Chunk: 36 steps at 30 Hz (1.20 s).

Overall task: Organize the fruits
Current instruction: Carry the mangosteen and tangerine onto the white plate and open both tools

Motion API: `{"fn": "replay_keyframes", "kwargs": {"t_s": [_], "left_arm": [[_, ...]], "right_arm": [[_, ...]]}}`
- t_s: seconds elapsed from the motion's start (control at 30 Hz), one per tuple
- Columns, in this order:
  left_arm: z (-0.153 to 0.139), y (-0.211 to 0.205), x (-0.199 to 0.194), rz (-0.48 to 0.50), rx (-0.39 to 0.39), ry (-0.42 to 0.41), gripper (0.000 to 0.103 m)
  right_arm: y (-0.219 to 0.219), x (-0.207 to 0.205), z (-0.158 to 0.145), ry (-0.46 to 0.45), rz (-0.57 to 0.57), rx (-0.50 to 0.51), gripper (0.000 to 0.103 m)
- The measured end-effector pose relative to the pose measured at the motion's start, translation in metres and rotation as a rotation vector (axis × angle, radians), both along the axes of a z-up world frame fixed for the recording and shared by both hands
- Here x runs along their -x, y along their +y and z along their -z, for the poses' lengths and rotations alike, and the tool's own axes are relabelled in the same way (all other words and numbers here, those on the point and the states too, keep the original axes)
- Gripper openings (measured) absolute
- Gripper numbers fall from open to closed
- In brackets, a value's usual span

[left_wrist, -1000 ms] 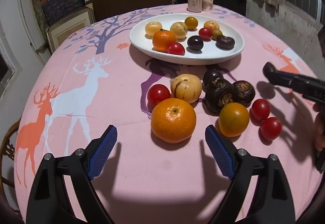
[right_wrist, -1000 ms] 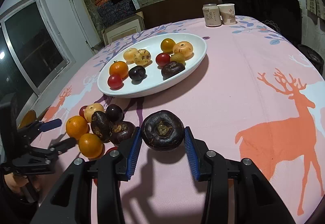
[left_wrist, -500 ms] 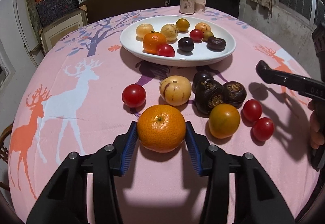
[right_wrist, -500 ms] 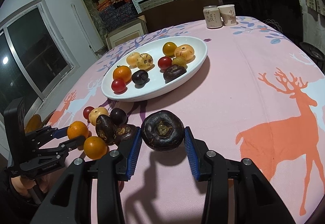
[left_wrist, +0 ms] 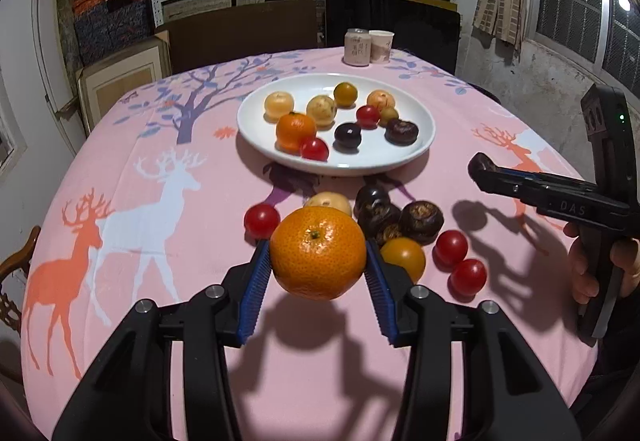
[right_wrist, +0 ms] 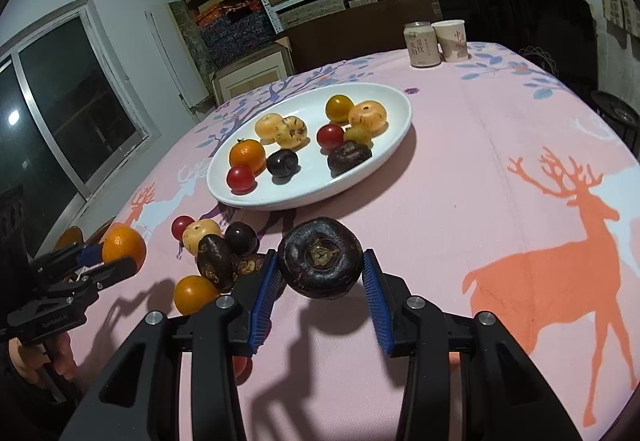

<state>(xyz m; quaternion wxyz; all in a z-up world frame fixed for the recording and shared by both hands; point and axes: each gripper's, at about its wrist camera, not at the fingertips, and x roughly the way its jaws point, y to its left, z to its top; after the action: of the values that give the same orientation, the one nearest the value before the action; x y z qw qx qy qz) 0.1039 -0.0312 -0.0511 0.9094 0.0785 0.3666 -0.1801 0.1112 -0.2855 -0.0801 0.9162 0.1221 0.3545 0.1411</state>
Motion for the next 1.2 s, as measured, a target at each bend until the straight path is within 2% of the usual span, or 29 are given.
{"fn": "replay_keyframes", "kwargs": {"t_s": [0.2, 0.3, 0.43, 0.57, 0.8, 0.83, 0.9, 0.97, 1.03, 1.2], "left_arm": [[-0.016, -0.026, -0.030, 0.045, 0.014, -0.007, 0.046], [-0.019, -0.044, -0.051, 0.070, 0.021, -0.010, 0.046], [-0.013, -0.069, -0.084, 0.093, 0.014, 0.023, 0.046], [-0.001, -0.088, -0.114, 0.103, -0.008, 0.059, 0.046], [0.025, -0.094, -0.141, 0.112, -0.008, 0.143, 0.047], [0.028, -0.093, -0.143, 0.115, 0.000, 0.154, 0.048], [0.027, -0.090, -0.144, 0.107, 0.008, 0.153, 0.063], [0.021, -0.085, -0.142, 0.094, 0.029, 0.137, 0.074], [0.013, -0.079, -0.138, 0.083, 0.035, 0.111, 0.075], [-0.007, -0.051, -0.116, 0.038, 0.075, 0.055, 0.083]], "right_arm": [[-0.002, -0.014, -0.040, -0.052, -0.014, 0.027, 0.042], [-0.007, -0.036, -0.065, -0.070, -0.017, 0.026, 0.042], [-0.009, -0.068, -0.083, -0.070, -0.014, 0.033, 0.042], [-0.006, -0.101, -0.079, -0.038, -0.022, 0.043, 0.042], [0.013, -0.155, -0.053, 0.050, -0.052, 0.052, 0.042], [0.017, -0.161, -0.050, 0.060, -0.061, 0.056, 0.043], [0.026, -0.172, -0.044, 0.073, -0.075, 0.068, 0.044], [0.032, -0.180, -0.041, 0.070, -0.072, 0.088, 0.055], [0.032, -0.180, -0.043, 0.052, -0.049, 0.088, 0.062], [0.024, -0.158, -0.049, 0.035, -0.043, 0.086, 0.062]]}}
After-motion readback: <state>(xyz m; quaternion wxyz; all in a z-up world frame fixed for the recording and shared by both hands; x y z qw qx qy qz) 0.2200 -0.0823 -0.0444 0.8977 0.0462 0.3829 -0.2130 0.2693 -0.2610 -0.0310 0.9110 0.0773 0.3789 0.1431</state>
